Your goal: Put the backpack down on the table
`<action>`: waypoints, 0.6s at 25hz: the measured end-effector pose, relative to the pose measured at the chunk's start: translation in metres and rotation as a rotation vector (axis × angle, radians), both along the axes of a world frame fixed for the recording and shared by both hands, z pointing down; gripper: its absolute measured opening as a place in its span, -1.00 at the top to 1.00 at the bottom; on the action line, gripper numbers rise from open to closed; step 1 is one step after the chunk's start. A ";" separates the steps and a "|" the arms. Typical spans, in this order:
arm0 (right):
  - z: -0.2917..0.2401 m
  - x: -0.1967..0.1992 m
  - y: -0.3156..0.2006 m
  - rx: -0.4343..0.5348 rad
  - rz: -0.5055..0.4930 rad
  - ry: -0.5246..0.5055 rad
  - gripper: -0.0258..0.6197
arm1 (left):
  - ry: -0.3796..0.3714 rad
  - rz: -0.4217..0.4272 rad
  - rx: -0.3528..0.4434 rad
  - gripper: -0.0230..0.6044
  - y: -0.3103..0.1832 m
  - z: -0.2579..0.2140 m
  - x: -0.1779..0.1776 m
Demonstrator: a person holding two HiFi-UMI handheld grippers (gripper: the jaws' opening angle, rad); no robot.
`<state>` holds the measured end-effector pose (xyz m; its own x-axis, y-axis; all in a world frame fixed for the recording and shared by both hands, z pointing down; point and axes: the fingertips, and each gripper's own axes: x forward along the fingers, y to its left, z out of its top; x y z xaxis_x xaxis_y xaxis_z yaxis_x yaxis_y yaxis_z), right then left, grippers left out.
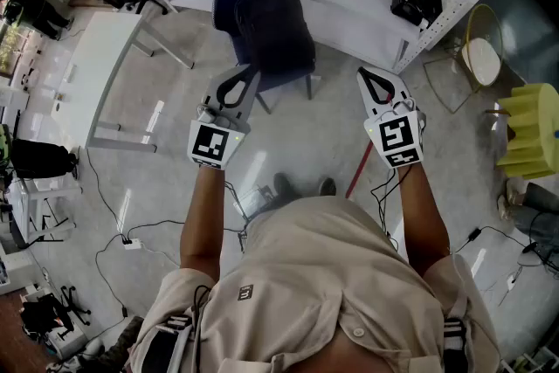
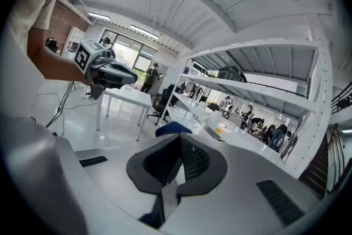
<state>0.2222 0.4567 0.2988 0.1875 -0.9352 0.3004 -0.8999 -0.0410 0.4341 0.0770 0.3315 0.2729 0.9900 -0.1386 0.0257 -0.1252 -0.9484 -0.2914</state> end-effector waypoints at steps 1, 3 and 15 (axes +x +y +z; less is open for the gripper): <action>0.000 0.000 0.001 -0.001 0.000 -0.001 0.84 | -0.001 0.001 -0.001 0.80 0.001 0.001 0.000; 0.001 0.000 0.002 -0.002 0.001 -0.005 0.84 | -0.003 0.003 -0.003 0.80 0.002 0.002 0.000; 0.009 -0.005 -0.003 -0.010 0.005 -0.025 0.84 | -0.010 0.002 -0.022 0.80 -0.004 0.012 -0.006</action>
